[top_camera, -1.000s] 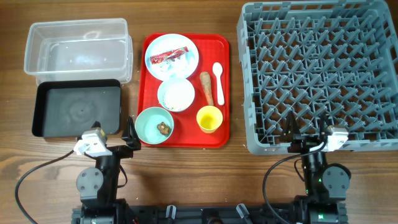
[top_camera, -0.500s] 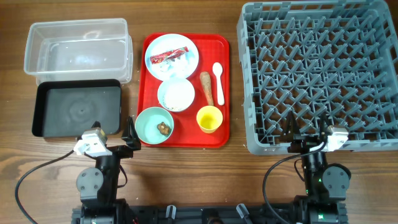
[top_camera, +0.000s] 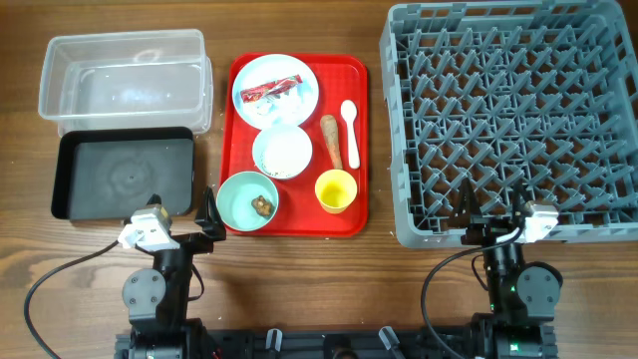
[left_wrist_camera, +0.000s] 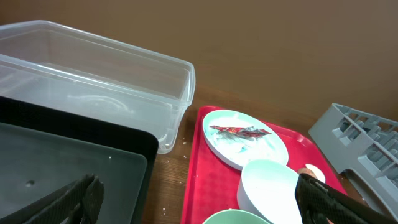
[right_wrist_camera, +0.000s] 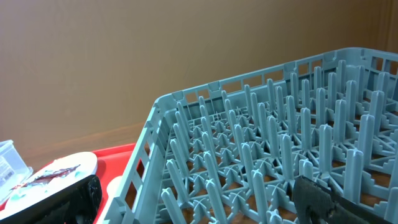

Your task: Sort waste into correct bins and load items into the dishwasher rack

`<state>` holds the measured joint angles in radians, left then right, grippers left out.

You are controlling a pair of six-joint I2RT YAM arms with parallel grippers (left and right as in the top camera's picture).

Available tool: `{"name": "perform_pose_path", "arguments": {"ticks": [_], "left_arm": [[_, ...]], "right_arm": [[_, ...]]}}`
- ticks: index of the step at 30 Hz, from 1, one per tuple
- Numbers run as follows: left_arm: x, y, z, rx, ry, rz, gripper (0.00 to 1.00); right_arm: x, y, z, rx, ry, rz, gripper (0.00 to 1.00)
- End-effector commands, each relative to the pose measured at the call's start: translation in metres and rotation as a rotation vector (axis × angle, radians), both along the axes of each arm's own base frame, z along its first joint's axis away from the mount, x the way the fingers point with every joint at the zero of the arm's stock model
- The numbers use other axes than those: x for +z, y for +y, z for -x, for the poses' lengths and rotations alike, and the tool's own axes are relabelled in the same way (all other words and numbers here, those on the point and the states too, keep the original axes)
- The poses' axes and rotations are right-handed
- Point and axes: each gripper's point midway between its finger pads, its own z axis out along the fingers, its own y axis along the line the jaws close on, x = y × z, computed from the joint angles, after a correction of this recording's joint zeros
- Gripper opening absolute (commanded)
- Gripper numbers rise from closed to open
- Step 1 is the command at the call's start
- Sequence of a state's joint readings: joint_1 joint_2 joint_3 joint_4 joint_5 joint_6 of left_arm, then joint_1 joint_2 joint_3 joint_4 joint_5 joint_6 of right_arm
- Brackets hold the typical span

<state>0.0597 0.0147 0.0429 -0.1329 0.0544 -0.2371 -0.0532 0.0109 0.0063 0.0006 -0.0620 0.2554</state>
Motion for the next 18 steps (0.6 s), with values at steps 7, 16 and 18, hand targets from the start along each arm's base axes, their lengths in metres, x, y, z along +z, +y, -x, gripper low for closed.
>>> {"name": "perform_pose_path", "arguments": {"ticks": [7, 16, 18], "left_arm": [[0.0, -0.002, 0.0, -0.01, -0.013, -0.013, 1.0], [0.02, -0.002, -0.001, -0.01, -0.089, -0.026, 1.0], [0.026, -0.002, -0.001, -0.01, -0.1, -0.027, 1.0]], "right_arm": [[0.001, -0.001, 0.0, -0.008, -0.005, -0.011, 0.99], [0.007, 0.015, 0.001, 0.086, -0.03, -0.004, 1.0], [0.017, 0.023, 0.003, 0.134, -0.068, 0.002, 1.0]]}}
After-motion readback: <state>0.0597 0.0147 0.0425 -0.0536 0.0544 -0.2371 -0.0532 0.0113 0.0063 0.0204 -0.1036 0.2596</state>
